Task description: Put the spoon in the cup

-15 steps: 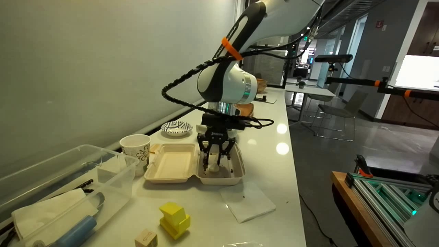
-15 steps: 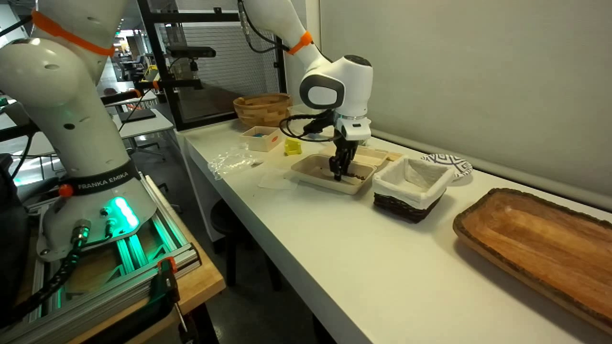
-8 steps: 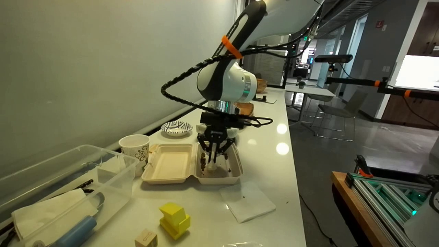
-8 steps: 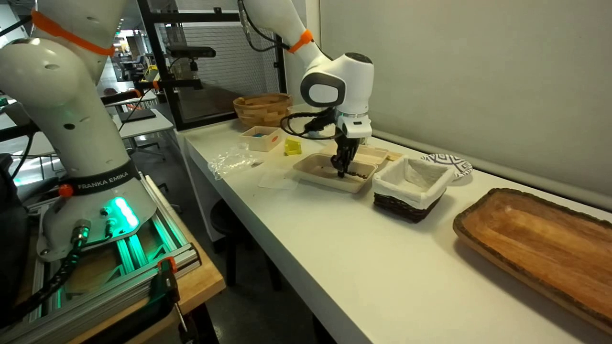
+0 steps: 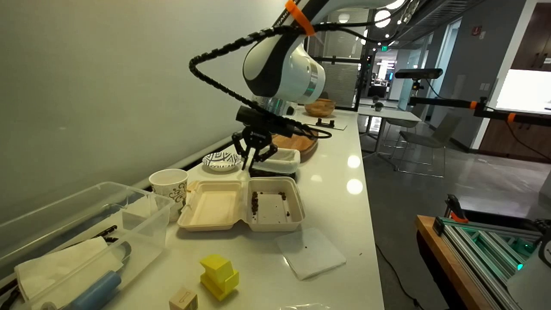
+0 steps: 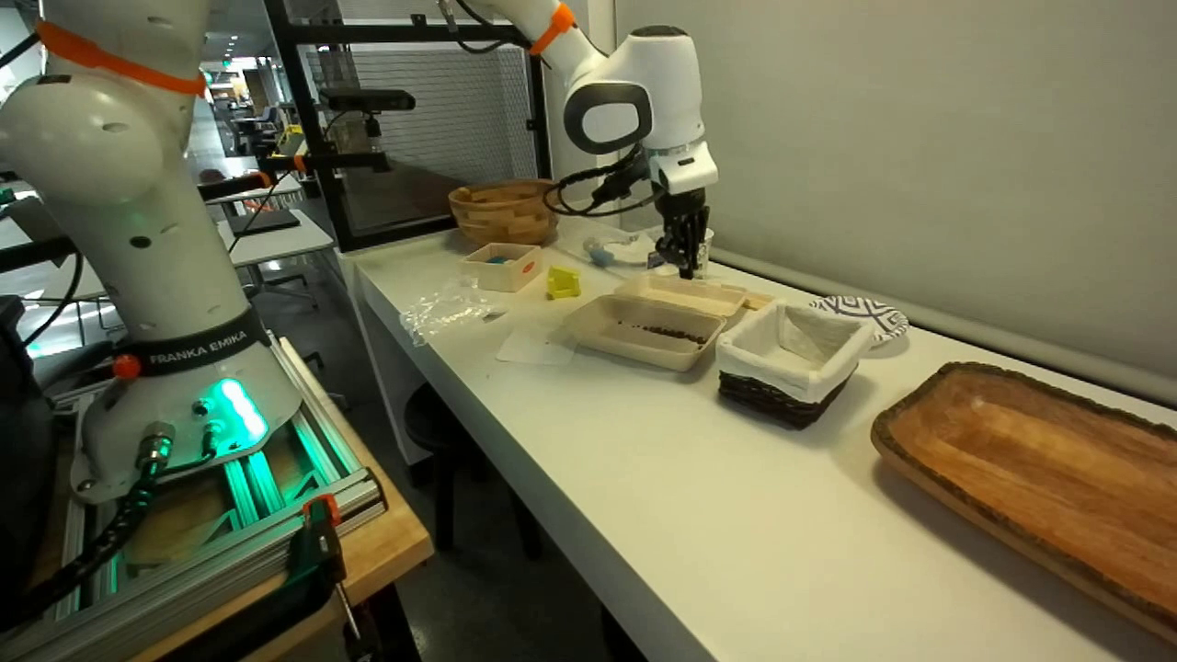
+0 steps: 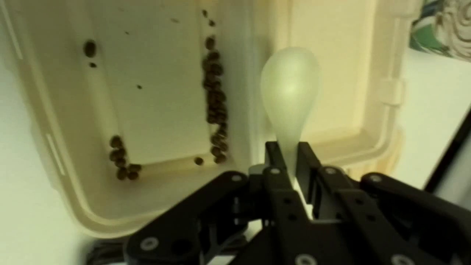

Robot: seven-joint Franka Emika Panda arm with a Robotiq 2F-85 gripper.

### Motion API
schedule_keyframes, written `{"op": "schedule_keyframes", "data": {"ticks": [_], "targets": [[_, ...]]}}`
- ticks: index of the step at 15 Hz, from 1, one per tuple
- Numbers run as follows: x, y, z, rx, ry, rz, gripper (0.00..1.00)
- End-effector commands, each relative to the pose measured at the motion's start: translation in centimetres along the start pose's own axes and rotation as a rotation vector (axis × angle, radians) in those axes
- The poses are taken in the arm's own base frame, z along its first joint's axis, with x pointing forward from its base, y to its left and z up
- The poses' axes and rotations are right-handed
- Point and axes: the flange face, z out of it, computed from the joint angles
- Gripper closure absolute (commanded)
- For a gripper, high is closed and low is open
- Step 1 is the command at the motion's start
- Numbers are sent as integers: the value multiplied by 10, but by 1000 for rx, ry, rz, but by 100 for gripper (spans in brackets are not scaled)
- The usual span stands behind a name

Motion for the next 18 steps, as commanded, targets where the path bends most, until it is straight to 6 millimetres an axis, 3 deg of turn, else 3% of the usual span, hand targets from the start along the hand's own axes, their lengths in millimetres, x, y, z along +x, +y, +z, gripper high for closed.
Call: {"op": "schedule_keyframes", "data": {"ticks": [1,4,8,9,12,14,15,18], "targets": [[-25,-25,-24,139,160,-46,96],[-51,-50,-39,286,295,-119,96],[-102,-85,-49,462,364,-297,96],[-88,-79,-45,406,352,-239,85],[-108,-90,-49,461,349,-283,85],[-103,-88,-49,459,354,-284,85],[-97,-83,-45,440,396,-326,96],[-89,-87,-40,416,450,-433,96]]}}
